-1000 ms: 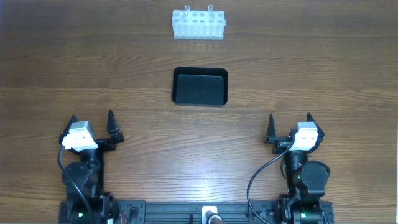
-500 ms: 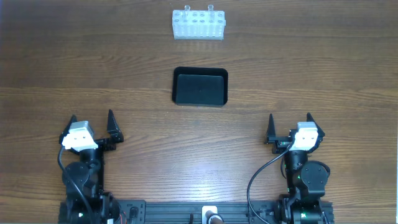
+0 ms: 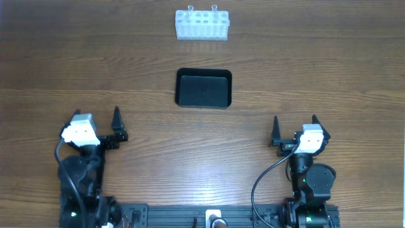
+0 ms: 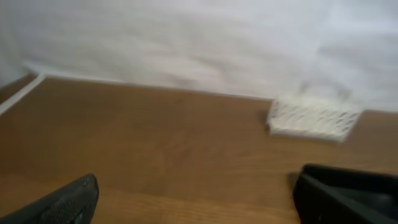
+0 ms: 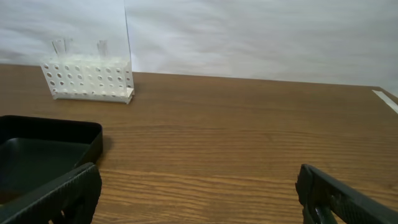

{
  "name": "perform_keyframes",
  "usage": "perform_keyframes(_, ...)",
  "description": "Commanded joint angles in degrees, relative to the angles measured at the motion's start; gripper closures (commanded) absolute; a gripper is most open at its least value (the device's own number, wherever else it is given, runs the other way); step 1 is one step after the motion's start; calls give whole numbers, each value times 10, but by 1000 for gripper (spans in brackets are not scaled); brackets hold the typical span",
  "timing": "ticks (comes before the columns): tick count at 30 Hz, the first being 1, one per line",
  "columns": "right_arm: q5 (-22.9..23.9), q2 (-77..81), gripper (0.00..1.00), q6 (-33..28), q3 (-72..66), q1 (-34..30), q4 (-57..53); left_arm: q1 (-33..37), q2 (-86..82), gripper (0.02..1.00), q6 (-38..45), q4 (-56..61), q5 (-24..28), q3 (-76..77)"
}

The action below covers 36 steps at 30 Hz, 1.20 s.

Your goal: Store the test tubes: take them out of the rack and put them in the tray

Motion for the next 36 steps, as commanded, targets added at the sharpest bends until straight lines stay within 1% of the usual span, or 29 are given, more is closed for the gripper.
perform_keyframes(1,-7,-4,9,3,-3,-1,-1,-37,83,20,6,3,3,110)
perform_keyframes(6,-7,-4,7,3,-3,-1,-1,-77,174,20,6,-18,3,216)
perform_keyframes(12,-7,-4,9,3,-3,-1,-1,-124,296,20,6,-94,3,353)
perform_keyframes(18,-7,-4,9,3,-3,-1,-1,-175,433,20,5,-102,4,471)
perform_keyframes(21,-7,-4,7,3,-3,-1,-1,-202,508,20,-13,-102,2,528)
perform_keyframes(23,-7,-4,9,3,-3,-1,-1,-209,557,20,-30,-101,-2,560)
perform_keyframes(26,-7,-4,9,3,-3,-1,-1,-211,641,20,-72,-101,-26,611)
perform_keyframes(33,-7,-4,7,3,-3,-1,-1,-211,826,23,-131,-101,-26,716)
perform_keyframes(36,-7,-4,7,3,-3,-1,-1,-211,887,23,-132,-102,-22,755)
